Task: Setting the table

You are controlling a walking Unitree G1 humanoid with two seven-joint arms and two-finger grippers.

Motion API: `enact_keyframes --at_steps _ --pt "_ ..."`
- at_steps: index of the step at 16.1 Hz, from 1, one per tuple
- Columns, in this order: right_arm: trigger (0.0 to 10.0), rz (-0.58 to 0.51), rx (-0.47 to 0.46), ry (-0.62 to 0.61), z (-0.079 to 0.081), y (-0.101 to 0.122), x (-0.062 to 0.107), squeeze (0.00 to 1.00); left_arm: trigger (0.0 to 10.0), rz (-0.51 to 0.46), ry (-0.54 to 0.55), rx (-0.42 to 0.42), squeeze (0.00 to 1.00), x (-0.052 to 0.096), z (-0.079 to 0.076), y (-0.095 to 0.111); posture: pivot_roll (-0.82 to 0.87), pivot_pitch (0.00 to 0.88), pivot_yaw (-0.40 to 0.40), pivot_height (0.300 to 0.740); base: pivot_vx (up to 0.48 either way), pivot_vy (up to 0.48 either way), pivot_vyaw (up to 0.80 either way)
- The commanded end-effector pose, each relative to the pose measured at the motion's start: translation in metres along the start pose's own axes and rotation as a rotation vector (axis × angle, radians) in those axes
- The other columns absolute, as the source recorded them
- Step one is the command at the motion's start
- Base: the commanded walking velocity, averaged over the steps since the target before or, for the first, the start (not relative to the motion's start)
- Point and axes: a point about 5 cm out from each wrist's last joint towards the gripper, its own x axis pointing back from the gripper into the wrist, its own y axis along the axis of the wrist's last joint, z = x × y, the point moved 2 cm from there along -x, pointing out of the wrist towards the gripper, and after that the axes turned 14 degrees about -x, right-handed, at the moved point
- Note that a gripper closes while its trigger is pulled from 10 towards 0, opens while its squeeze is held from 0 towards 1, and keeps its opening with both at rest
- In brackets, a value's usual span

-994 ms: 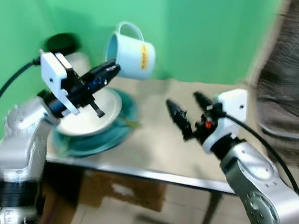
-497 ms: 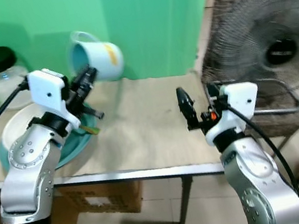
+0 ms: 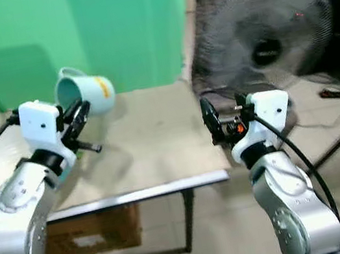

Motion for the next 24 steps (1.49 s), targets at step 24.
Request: enact_keyframes --at_steps 24 --pt "10.0 0.074 0.132 -0.106 -0.019 -0.01 0.005 0.0 10.0 0.044 0.053 -0.01 0.0 -0.005 -0.017 -0.001 -0.02 0.0 -0.086 0.74 0.0 0.0 -0.77"
